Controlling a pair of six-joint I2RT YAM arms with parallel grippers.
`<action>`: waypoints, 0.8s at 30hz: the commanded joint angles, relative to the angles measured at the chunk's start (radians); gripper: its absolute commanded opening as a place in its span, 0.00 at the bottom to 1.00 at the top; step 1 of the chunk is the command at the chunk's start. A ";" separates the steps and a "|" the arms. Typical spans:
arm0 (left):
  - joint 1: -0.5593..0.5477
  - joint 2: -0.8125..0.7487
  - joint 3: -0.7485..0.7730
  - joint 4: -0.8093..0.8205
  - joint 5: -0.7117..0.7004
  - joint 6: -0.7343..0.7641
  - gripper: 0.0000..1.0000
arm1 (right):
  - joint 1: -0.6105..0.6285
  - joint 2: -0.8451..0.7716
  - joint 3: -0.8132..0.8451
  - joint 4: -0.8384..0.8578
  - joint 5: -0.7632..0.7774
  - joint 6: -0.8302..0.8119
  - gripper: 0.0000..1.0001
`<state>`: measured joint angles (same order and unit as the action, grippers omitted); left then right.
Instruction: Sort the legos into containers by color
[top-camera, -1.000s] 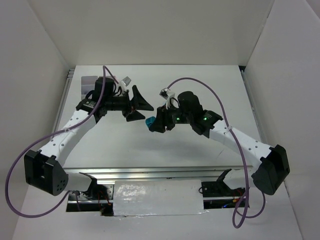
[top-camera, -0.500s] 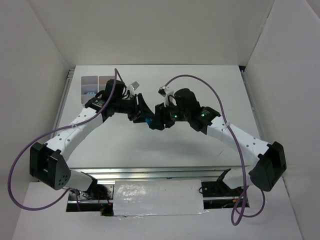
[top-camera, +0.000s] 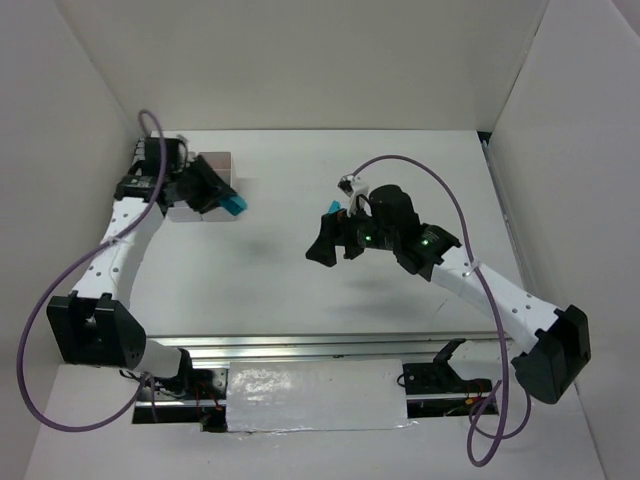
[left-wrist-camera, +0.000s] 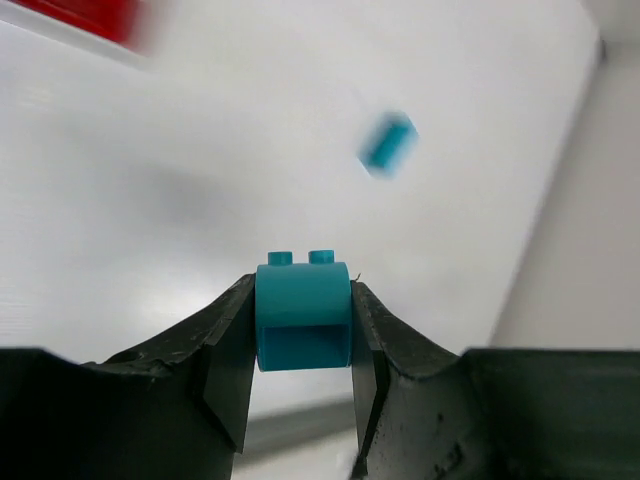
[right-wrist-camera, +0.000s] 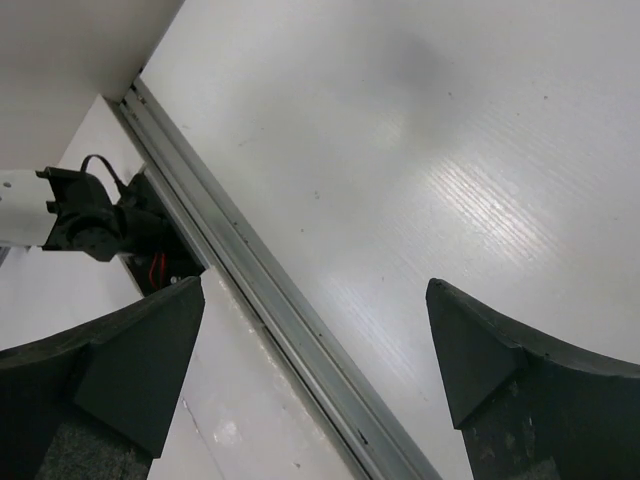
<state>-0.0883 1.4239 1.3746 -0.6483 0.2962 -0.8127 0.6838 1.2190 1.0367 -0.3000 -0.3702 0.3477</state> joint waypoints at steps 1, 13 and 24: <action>0.162 0.007 0.009 -0.030 -0.219 0.000 0.00 | -0.007 -0.079 -0.024 0.016 0.023 0.011 1.00; 0.360 0.283 0.098 0.144 -0.227 -0.181 0.00 | -0.009 -0.180 -0.073 -0.044 0.028 -0.016 1.00; 0.369 0.253 0.012 0.306 -0.287 -0.304 0.06 | -0.009 -0.194 -0.087 -0.085 -0.012 -0.059 1.00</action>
<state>0.2722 1.7149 1.3983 -0.4026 0.0322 -1.0721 0.6769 1.0454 0.9474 -0.3740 -0.3637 0.3161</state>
